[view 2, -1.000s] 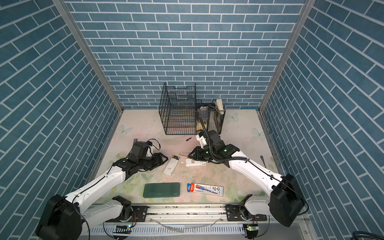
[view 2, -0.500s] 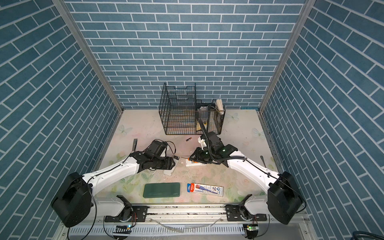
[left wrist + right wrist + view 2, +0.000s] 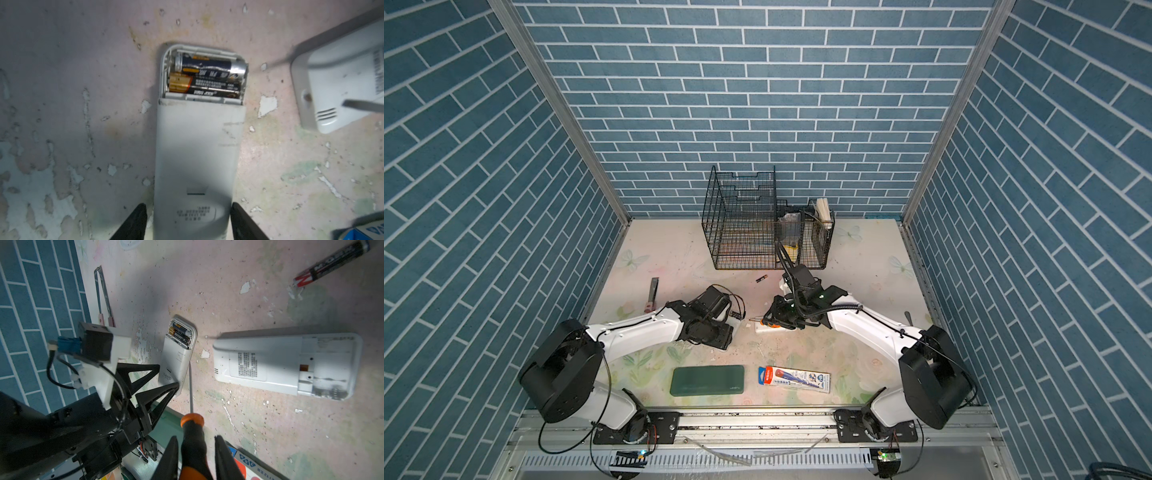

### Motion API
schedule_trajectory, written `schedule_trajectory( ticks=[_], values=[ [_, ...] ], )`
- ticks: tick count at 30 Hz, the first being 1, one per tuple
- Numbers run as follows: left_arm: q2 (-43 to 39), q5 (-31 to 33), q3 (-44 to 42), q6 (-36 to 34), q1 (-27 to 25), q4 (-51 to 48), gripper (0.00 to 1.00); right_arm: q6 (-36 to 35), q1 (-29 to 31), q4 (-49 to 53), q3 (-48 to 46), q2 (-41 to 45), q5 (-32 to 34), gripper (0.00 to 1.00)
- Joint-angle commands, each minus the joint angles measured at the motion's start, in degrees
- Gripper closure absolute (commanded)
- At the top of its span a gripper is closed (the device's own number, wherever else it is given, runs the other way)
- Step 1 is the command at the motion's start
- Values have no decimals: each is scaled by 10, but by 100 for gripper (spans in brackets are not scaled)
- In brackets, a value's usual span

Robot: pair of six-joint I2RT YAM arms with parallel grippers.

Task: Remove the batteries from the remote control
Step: 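Hold the small remote with the left gripper and insert the screwdriver tip at the battery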

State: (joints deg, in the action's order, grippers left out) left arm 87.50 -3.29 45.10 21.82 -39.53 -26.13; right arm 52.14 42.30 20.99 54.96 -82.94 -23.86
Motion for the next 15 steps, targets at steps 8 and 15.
schedule_trajectory(
  ticks=[8,15],
  values=[
    [44,9,13,-36,-4,6,37,21,-2,-27,44,-44,2,100],
    [58,3,13,-42,-4,12,47,25,-2,-34,61,-70,11,100]
  ],
)
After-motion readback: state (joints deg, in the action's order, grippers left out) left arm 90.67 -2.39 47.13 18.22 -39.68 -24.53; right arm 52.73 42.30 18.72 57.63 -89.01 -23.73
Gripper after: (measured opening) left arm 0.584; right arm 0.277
